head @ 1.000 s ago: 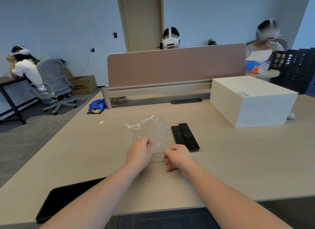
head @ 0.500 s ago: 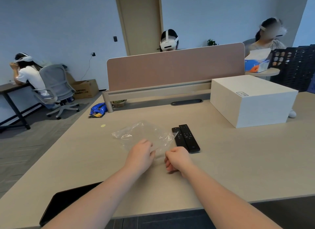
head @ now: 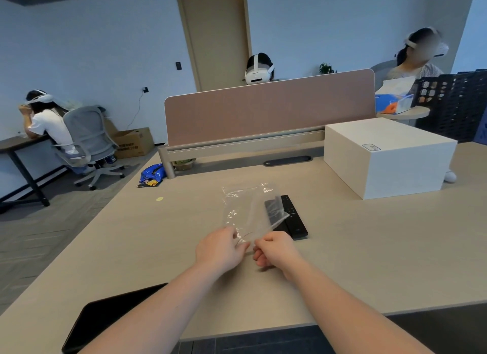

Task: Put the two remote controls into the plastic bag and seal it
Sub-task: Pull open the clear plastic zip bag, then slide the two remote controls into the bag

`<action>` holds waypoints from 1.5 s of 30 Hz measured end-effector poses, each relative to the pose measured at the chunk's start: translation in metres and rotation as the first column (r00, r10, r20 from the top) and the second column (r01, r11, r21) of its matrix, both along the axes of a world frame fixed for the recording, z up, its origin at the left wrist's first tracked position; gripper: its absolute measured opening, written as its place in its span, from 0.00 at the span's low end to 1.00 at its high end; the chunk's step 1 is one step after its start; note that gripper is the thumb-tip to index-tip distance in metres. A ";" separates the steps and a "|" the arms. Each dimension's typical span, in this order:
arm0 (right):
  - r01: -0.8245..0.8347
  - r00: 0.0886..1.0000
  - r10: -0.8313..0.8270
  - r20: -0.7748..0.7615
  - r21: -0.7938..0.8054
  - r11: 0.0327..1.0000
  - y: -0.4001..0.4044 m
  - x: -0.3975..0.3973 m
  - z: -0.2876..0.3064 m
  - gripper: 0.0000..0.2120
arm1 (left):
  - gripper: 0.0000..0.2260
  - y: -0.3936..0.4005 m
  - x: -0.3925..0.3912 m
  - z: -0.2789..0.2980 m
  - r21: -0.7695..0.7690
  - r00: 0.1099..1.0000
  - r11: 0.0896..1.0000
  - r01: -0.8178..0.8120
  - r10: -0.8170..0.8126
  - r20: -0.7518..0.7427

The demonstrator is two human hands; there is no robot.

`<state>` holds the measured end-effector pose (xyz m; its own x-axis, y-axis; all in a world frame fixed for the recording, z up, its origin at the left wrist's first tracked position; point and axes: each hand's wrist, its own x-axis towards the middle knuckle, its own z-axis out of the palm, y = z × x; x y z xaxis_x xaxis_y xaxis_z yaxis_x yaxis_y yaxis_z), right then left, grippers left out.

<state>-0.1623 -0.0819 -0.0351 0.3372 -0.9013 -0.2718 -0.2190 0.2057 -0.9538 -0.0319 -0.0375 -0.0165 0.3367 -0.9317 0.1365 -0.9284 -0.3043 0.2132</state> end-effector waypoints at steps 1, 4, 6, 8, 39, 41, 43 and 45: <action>-0.004 1.000 0.004 0.005 0.006 1.000 0.000 0.000 0.000 0.10 | 0.14 -0.001 0.001 0.000 0.004 1.000 1.000 -0.006 0.006 0.008; -0.008 1.000 0.008 0.009 0.010 1.000 -0.001 -0.001 0.000 0.10 | 0.09 -0.002 -0.001 -0.003 0.051 0.997 0.999 0.009 -0.013 0.078; 0.004 1.000 -0.004 0.002 0.006 1.000 0.000 -0.001 0.000 0.10 | 0.09 -0.003 0.001 -0.001 0.040 0.996 0.999 -0.021 0.018 0.084; 0.029 0.999 -0.029 -0.022 -0.012 1.000 0.001 0.000 -0.001 0.11 | 0.09 -0.007 0.010 0.006 -0.026 0.997 0.998 -0.065 0.065 0.031; -0.059 0.749 -0.296 -0.592 -0.505 0.861 0.000 -0.018 -0.003 0.12 | 0.26 0.010 0.031 0.015 -0.136 0.958 0.949 0.285 -0.277 0.073; -0.055 0.735 -0.297 -0.610 -0.490 0.870 -0.004 -0.015 -0.002 0.12 | 0.26 0.012 0.030 0.011 -0.130 0.961 0.952 0.275 -0.272 0.042; -0.039 0.724 -0.307 -0.617 -0.481 0.876 -0.007 -0.013 0.000 0.11 | 0.25 0.013 0.030 0.008 -0.140 0.959 0.950 0.279 -0.282 -0.001; -0.055 0.703 -0.309 -0.641 -0.482 0.875 -0.009 -0.010 0.003 0.11 | 0.23 0.012 0.031 0.008 -0.150 0.956 0.946 0.286 -0.294 -0.028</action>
<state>-0.1727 -0.0910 -0.0323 0.0937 -0.9940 0.0557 -0.8419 -0.1089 -0.5286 -0.0005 -0.0258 -0.0086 0.0647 -0.9620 0.2653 -0.9591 0.0134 0.2827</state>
